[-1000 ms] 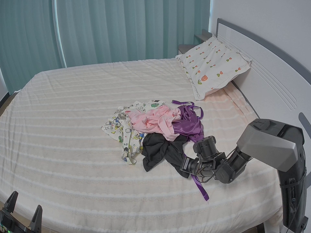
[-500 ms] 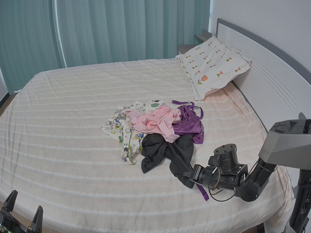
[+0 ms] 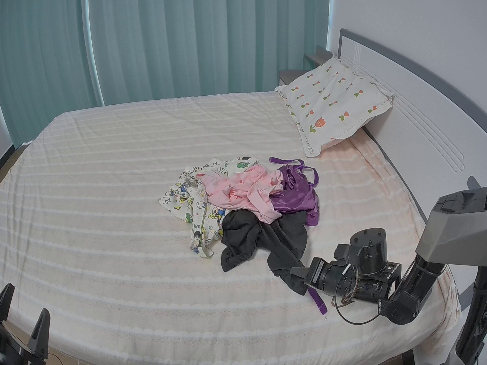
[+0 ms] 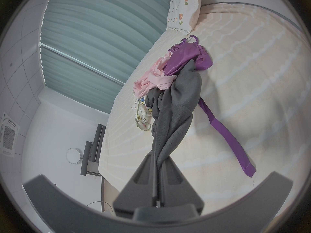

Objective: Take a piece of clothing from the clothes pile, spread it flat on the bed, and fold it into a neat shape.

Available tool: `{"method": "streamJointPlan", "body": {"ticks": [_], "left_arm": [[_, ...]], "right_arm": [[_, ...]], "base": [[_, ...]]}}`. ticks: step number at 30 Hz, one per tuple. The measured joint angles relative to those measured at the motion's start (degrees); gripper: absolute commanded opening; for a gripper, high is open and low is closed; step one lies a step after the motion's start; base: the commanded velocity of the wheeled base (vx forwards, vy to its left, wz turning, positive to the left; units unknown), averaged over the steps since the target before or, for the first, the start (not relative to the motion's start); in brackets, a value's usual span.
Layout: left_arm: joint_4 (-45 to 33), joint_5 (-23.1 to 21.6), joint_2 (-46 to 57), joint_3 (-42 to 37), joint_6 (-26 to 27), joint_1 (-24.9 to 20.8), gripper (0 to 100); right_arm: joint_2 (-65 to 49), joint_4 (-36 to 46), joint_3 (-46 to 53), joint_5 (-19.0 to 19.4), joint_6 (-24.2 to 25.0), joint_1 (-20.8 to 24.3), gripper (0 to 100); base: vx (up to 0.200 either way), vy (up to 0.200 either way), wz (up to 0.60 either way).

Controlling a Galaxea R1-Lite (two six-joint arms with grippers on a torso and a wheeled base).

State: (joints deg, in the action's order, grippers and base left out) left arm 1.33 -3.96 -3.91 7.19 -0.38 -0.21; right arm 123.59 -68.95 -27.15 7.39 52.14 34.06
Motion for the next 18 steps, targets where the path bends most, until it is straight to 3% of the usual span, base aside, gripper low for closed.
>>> {"method": "streamJointPlan", "body": {"ticks": [9, 18], "left_arm": [[0.0, -6.0, -18.7, 2.7, 0.9, -1.5, 100], [7.0, -8.8, -42.4, 3.0, 1.0, -5.5, 100]], "right_arm": [[1.3, -3.3, 1.5, 0.5, 0.1, -0.2, 0], [3.0, -7.7, 3.6, 0.7, 0.0, -0.3, 0]], "base": [[0.000, 0.000, 0.00], [0.000, 0.000, 0.00]]}}
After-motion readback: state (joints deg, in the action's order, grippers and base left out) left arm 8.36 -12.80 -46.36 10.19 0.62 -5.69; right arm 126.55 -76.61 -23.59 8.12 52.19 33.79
